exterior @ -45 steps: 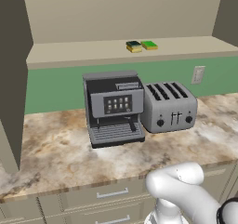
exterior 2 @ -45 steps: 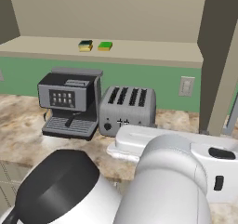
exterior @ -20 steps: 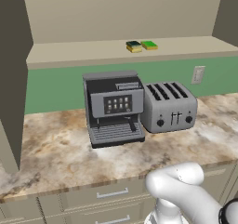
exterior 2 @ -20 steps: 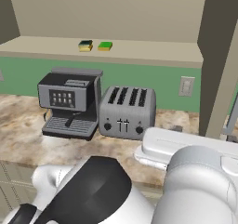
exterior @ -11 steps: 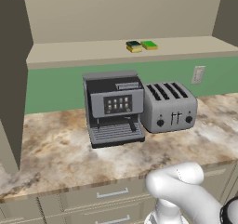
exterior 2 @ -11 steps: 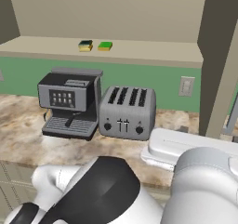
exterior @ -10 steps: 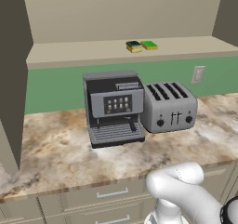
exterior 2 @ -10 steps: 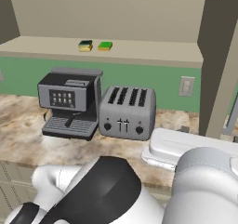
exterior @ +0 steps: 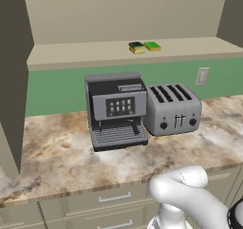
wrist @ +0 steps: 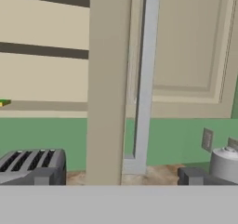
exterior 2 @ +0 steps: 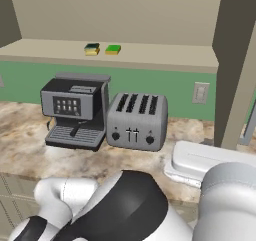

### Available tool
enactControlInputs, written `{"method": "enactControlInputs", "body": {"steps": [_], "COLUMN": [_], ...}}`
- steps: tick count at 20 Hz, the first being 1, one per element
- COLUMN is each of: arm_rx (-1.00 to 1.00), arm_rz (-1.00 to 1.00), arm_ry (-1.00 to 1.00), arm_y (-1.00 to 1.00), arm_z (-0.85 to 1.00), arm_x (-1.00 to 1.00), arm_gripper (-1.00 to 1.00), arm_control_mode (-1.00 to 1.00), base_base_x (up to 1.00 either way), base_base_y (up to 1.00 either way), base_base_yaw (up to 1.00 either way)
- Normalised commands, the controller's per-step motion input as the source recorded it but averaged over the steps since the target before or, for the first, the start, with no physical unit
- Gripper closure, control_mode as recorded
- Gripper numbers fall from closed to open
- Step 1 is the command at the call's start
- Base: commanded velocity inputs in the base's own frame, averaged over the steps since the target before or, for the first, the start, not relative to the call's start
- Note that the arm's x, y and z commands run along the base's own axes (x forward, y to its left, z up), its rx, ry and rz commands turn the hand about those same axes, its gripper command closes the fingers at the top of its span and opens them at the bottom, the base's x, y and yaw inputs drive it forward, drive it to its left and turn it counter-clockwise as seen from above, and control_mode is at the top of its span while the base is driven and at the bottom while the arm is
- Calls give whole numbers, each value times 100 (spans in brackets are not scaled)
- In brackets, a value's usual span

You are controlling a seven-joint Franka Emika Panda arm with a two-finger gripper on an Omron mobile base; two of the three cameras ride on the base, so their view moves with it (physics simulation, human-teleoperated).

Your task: Pick up the sponge and sponge from the sink, and place them back in the cabinet, and close the cabinet doors.

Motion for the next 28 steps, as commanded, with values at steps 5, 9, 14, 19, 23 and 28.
{"method": "enactControlInputs", "body": {"steps": [5, 9, 14, 19, 23, 28], "arm_rx": [0, 0, 0, 0, 0, 0], "arm_rz": [6, 7, 3, 4, 5, 6], "arm_ry": [0, 0, 0, 0, 0, 0], "arm_y": [-9, -11, -1, -2, -4, -1], "arm_z": [-6, -2, -1, -2, -2, -3], "arm_x": [0, 0, 0, 0, 1, 8], "arm_gripper": [-100, -100, -100, -100, -100, -100], "arm_control_mode": [-100, -100, -100, -100, -100, -100], "base_base_x": [0, 0, 0, 0, 0, 0], "base_base_y": [0, 0, 0, 0, 0, 0], "base_base_yaw": [0, 0, 0, 0, 0, 0]}}
